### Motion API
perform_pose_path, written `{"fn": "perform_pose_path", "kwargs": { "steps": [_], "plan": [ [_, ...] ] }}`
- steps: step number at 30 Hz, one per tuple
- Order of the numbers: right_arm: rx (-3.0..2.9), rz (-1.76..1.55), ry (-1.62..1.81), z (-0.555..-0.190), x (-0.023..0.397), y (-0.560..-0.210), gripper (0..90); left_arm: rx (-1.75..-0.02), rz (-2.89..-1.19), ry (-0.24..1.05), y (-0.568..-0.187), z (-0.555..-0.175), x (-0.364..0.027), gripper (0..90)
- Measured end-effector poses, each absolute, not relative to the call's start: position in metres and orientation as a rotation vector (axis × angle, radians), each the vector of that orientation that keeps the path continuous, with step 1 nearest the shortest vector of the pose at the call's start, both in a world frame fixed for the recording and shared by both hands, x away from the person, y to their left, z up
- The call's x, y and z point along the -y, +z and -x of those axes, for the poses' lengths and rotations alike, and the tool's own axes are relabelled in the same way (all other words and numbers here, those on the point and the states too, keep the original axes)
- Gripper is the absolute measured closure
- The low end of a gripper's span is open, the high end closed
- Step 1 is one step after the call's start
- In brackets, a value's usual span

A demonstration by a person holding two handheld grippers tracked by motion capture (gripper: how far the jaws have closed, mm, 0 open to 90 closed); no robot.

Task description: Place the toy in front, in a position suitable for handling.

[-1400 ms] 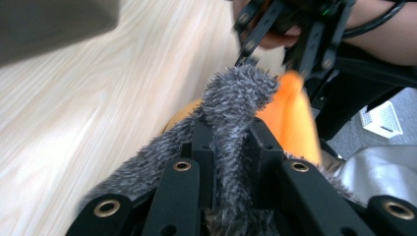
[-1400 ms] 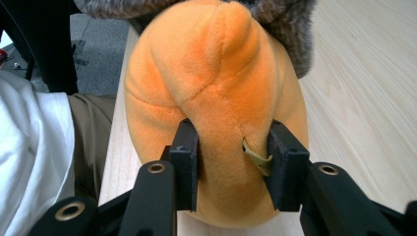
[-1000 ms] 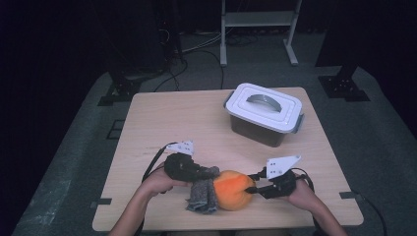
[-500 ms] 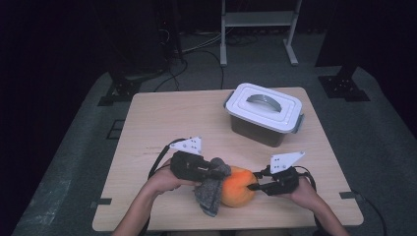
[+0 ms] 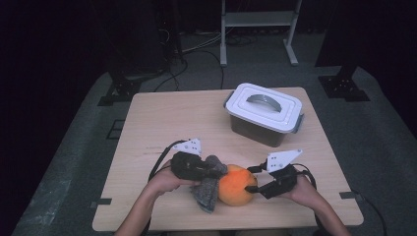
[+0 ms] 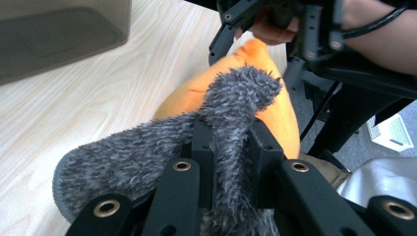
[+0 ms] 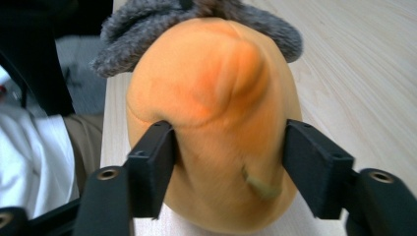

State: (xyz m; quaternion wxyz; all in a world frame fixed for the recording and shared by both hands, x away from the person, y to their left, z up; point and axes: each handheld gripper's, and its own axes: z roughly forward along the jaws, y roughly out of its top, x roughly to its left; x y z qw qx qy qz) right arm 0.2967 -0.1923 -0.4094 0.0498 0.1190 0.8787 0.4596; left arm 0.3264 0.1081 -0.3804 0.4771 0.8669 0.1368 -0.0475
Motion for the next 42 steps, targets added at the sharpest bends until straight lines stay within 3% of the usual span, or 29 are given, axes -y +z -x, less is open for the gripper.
{"fn": "perform_pose_path", "kwargs": {
  "steps": [8, 16, 17, 21, 25, 36, 42],
  "plan": [
    [-2.723, -0.360, 1.385, -0.292, 0.192, -0.395, 36.4, -0.321, -2.116, -0.124, -0.380, -0.327, -0.103, 76.9],
    [-2.697, -0.300, 1.283, -0.287, 0.169, -0.391, 27.2, -0.287, -2.126, -0.129, -0.376, -0.325, -0.090, 76.9],
    [-2.699, -0.284, 1.271, -0.287, 0.166, -0.392, 27.9, -0.290, -2.134, -0.124, -0.377, -0.325, -0.090, 76.9],
    [-2.711, -0.280, 1.266, -0.291, 0.165, -0.396, 54.8, -0.319, -2.107, -0.121, -0.378, -0.327, -0.101, 76.9],
    [-2.677, -0.263, 1.305, -0.293, 0.164, -0.393, 62.5, -0.341, -2.072, -0.126, -0.376, -0.329, -0.114, 76.9],
    [-2.642, -0.199, 1.422, -0.316, 0.123, -0.390, 61.8, -0.382, -2.074, -0.030, -0.358, -0.332, -0.146, 76.9],
    [-2.664, -0.198, 1.448, -0.323, 0.137, -0.405, 58.4, -0.405, -2.038, -0.083, -0.375, -0.333, -0.149, 77.0]
  ]
}}
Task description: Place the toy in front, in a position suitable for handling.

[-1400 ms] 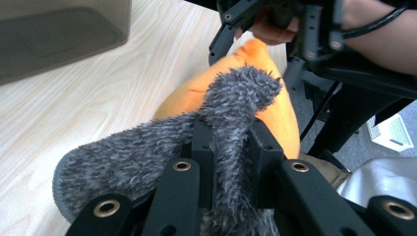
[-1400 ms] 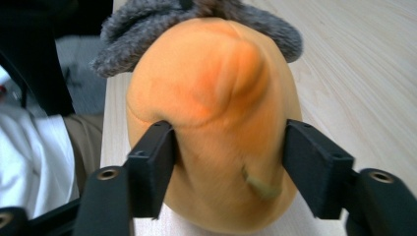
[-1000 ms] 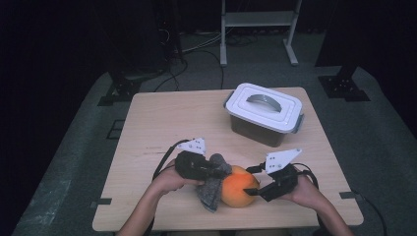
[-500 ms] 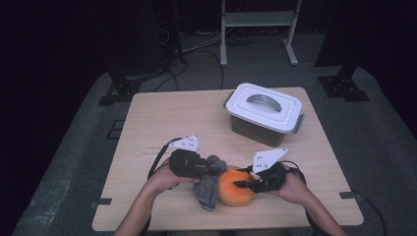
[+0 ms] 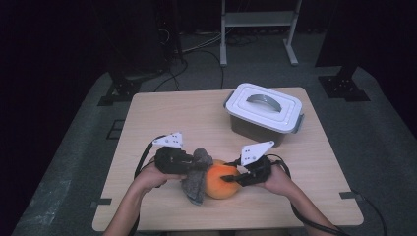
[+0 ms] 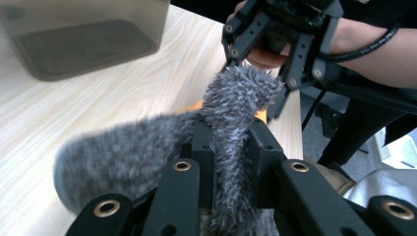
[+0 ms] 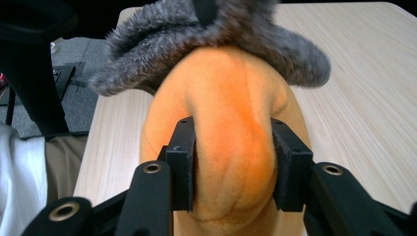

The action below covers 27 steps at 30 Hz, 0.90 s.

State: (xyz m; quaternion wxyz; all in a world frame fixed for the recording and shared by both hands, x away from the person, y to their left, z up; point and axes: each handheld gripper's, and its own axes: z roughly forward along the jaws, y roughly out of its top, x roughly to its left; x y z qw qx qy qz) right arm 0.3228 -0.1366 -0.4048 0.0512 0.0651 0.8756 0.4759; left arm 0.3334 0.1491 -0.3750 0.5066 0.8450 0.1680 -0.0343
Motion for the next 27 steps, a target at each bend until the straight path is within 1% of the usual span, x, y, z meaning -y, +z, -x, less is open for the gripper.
{"fn": "perform_pose_path", "kwargs": {
  "steps": [4, 8, 10, 13, 18, 23, 26, 27],
  "plan": [
    [-2.669, -0.223, 1.465, -0.322, 0.156, -0.411, 56.8, -0.405, -2.024, -0.090, -0.377, -0.335, -0.143, 76.9],
    [-2.656, -0.279, 1.468, -0.319, 0.177, -0.417, 54.8, -0.392, -2.004, -0.107, -0.379, -0.337, -0.129, 76.9],
    [-2.652, -0.313, 1.470, -0.319, 0.184, -0.419, 50.1, -0.380, -2.015, -0.105, -0.380, -0.337, -0.118, 76.9],
    [-2.668, -0.371, 1.413, -0.315, 0.191, -0.415, 37.8, -0.371, -2.031, -0.125, -0.383, -0.341, -0.104, 77.0],
    [-2.662, -0.390, 1.348, -0.306, 0.191, -0.398, 32.0, -0.355, -2.038, -0.137, -0.381, -0.342, -0.091, 77.0],
    [-2.673, -0.395, 1.310, -0.304, 0.175, -0.389, 26.7, -0.330, -2.058, -0.144, -0.380, -0.339, -0.081, 77.0],
    [-2.694, -0.418, 1.287, -0.306, 0.165, -0.389, 27.2, -0.324, -2.070, -0.145, -0.380, -0.336, -0.079, 77.0],
    [-2.703, -0.419, 1.270, -0.307, 0.163, -0.391, 29.9, -0.320, -2.080, -0.136, -0.381, -0.337, -0.080, 77.0]
  ]
}}
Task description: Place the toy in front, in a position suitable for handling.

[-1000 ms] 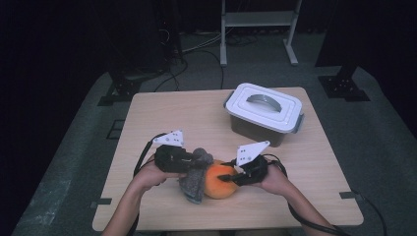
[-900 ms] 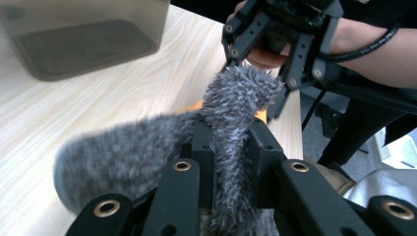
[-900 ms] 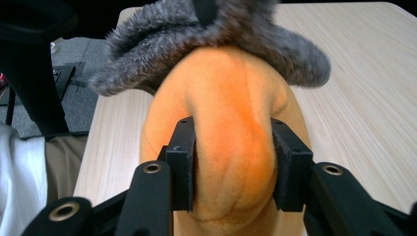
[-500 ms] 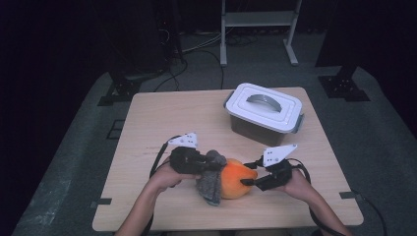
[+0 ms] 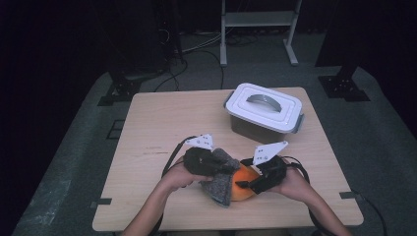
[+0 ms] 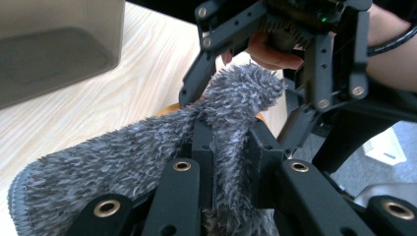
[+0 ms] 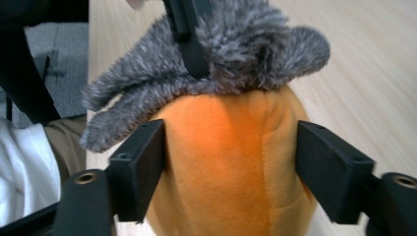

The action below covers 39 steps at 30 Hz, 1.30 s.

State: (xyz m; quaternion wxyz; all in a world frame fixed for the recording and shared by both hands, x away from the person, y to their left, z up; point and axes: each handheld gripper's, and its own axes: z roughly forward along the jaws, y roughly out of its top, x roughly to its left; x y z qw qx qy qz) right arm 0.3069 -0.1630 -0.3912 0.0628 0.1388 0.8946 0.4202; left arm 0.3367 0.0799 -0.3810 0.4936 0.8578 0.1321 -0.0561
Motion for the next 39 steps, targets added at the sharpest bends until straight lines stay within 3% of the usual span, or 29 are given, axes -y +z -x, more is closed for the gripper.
{"fn": "perform_pose_path", "kwargs": {
  "steps": [4, 7, 16, 27, 39],
  "plan": [
    [-2.705, -0.402, 1.302, -0.309, 0.166, -0.402, 53.8, -0.348, -2.049, -0.142, -0.383, -0.338, -0.091, 77.0],
    [-2.665, -0.372, 1.343, -0.307, 0.170, -0.400, 60.2, -0.381, -2.038, -0.148, -0.385, -0.340, -0.101, 77.0],
    [-2.649, -0.237, 1.438, -0.307, 0.158, -0.402, 61.9, -0.437, -2.037, -0.169, -0.400, -0.340, -0.121, 77.0],
    [-2.630, -0.248, 1.524, -0.307, 0.181, -0.411, 59.9, -0.501, -2.104, -0.139, -0.420, -0.340, -0.136, 76.7],
    [-2.611, -0.289, 1.557, -0.310, 0.195, -0.414, 58.3, -0.610, -2.019, 0.033, -0.386, -0.331, -0.225, 76.4]
  ]
}}
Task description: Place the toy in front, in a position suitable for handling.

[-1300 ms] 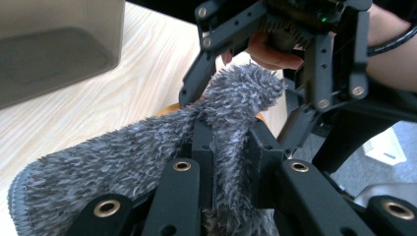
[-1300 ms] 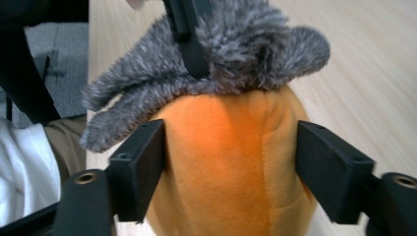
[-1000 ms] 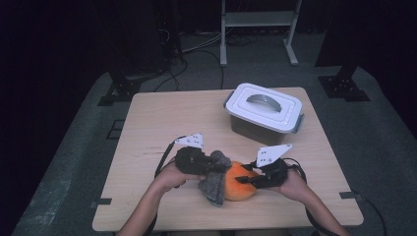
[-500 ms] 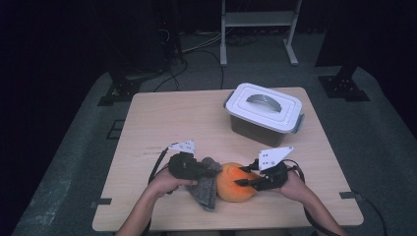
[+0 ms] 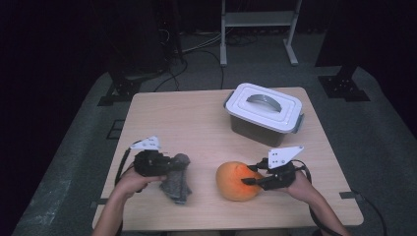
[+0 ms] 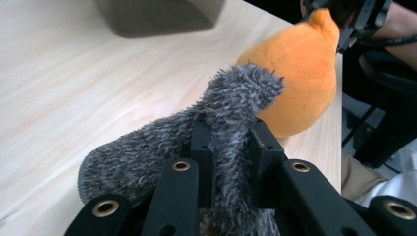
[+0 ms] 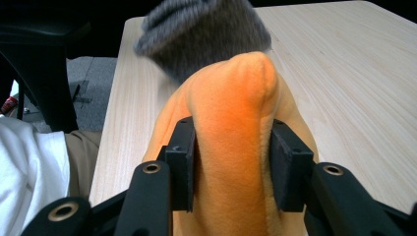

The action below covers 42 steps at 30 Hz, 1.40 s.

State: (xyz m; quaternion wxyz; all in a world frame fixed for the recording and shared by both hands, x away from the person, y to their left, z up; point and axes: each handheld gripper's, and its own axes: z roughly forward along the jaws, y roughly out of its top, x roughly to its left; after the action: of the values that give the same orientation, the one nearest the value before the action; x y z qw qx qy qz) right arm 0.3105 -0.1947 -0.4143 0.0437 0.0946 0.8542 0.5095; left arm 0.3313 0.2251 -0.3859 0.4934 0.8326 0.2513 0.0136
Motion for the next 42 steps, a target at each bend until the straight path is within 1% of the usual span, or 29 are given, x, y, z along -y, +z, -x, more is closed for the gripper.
{"fn": "perform_pose_path", "kwargs": {
  "steps": [6, 10, 13, 17, 21, 23, 24, 27, 29, 34, 39, 42],
  "plan": [
    [-2.607, -0.290, 1.567, -0.311, 0.196, -0.415, 57.9, -0.656, -2.051, 0.134, -0.368, -0.324, -0.259, 76.0],
    [-2.608, -0.293, 1.568, -0.311, 0.197, -0.416, 57.7, -0.704, -2.047, 0.166, -0.370, -0.324, -0.274, 76.0],
    [-2.611, -0.289, 1.568, -0.310, 0.198, -0.416, 57.7, -0.740, -2.053, 0.164, -0.385, -0.327, -0.274, 75.5],
    [-2.618, -0.281, 1.556, -0.309, 0.200, -0.415, 57.3, -0.771, -2.049, 0.128, -0.411, -0.334, -0.263, 73.1],
    [-2.625, -0.280, 1.548, -0.310, 0.204, -0.415, 55.9, -0.777, -2.036, 0.114, -0.424, -0.337, -0.251, 70.3],
    [-2.627, -0.306, 1.545, -0.310, 0.212, -0.416, 52.6, -0.779, -2.034, 0.108, -0.429, -0.339, -0.244, 64.8],
    [-2.627, -0.306, 1.545, -0.310, 0.212, -0.416, 52.6, -0.781, -2.035, 0.109, -0.432, -0.340, -0.241, 64.8],
    [-2.635, -0.344, 1.551, -0.309, 0.218, -0.417, 49.3, -0.791, -2.017, 0.108, -0.437, -0.341, -0.236, 59.3],
    [-2.644, -0.374, 1.552, -0.308, 0.222, -0.417, 46.2, -0.799, -2.011, 0.128, -0.439, -0.340, -0.234, 53.6],
    [-2.629, -0.470, 1.544, -0.305, 0.232, -0.417, 37.0, -0.800, -1.986, 0.159, -0.441, -0.338, -0.231, 44.8],
    [-2.618, -0.555, 1.499, -0.302, 0.228, -0.410, 27.6, -0.793, -1.986, 0.159, -0.443, -0.336, -0.229, 41.5],
    [-2.627, -0.550, 1.473, -0.300, 0.219, -0.402, 26.2, -0.780, -1.982, 0.160, -0.441, -0.334, -0.228, 40.8]
  ]
}}
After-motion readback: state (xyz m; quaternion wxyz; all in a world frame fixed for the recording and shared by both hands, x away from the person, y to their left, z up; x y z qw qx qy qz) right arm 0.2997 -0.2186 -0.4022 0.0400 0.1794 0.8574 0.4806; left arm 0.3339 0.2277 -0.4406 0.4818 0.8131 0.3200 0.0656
